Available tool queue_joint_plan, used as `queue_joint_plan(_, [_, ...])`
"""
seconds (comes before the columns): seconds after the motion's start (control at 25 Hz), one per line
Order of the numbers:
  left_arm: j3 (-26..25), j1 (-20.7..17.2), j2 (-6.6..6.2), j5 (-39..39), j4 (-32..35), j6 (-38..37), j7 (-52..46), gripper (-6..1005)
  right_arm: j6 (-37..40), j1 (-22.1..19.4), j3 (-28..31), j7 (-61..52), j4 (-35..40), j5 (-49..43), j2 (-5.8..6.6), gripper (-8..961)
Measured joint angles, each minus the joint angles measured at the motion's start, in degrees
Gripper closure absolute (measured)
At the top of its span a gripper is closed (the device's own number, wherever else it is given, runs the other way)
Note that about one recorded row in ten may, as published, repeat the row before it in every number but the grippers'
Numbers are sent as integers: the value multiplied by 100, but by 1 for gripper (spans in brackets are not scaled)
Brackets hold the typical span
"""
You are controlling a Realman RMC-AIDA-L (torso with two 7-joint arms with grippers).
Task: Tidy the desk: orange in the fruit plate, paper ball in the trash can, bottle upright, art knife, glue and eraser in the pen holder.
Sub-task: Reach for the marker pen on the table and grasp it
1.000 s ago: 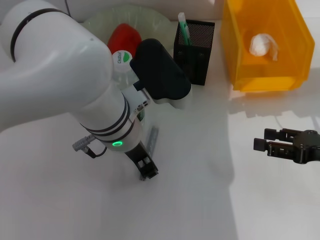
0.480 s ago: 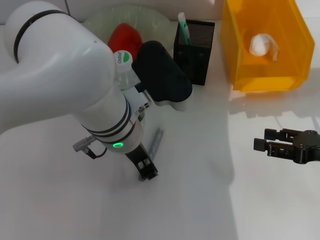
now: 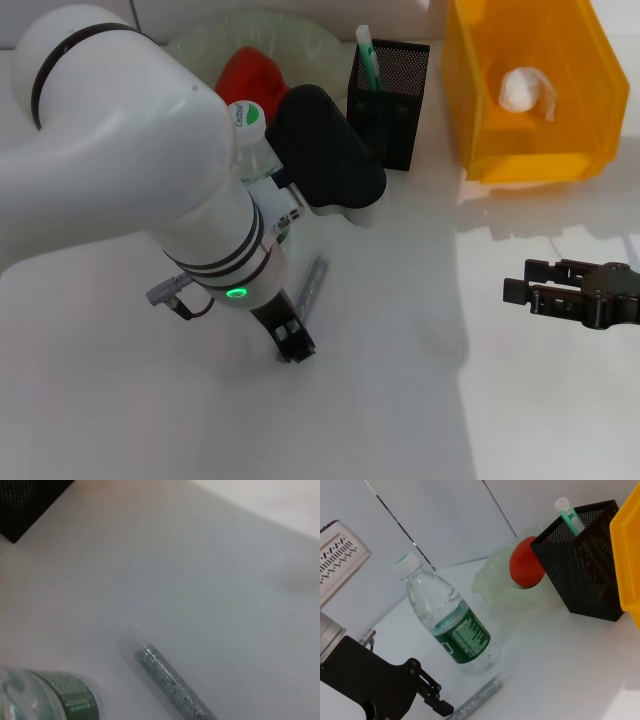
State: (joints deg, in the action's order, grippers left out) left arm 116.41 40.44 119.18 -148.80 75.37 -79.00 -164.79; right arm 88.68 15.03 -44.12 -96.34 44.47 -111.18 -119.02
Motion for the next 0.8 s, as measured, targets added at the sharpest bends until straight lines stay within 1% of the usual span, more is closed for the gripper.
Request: queue_joint_plan(0.8, [126,70,0,-71,-4,-55,-7,564,-31,0,0,10,0,18,2,331])
